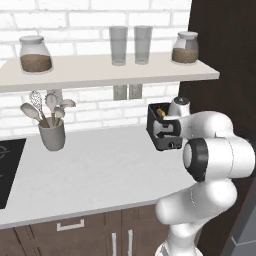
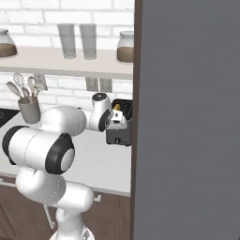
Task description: Start the toaster. Once the lever pops up, take the bread to the plate on the dining counter.
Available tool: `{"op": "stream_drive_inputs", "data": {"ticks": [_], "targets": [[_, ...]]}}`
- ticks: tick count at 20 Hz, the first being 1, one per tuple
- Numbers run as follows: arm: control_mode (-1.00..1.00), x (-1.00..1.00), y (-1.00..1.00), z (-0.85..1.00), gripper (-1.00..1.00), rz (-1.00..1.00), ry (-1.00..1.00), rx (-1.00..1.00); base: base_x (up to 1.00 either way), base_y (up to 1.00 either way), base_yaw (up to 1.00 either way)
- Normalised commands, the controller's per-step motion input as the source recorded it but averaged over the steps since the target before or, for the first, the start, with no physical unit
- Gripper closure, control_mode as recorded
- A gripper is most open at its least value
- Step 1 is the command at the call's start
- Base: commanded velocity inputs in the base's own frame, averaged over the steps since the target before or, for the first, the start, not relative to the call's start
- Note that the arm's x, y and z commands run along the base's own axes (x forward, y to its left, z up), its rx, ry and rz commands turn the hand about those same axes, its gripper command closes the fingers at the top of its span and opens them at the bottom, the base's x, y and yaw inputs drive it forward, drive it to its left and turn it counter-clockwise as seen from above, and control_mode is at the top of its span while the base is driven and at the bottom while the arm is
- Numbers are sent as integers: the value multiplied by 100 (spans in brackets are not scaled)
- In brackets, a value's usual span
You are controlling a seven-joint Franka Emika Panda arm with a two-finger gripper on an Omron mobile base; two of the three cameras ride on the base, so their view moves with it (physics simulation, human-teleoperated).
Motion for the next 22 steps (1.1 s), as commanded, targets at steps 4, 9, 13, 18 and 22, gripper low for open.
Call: {"op": "stream_drive_inputs", "data": {"ticks": [4, 9, 13, 18, 22], "targets": [[-100, 32, -4, -8, -100, 0, -1, 0, 0, 0, 0], [-100, 24, 0, -6, -100, 0, -4, 0, 0, 0, 0], [-100, 15, 0, -38, -100, 0, -2, 0, 0, 0, 0], [-100, 7, 0, -60, -100, 1, -6, 0, 0, 0, 0], [-100, -13, 0, -29, -100, 0, -12, 0, 0, 0, 0]]}}
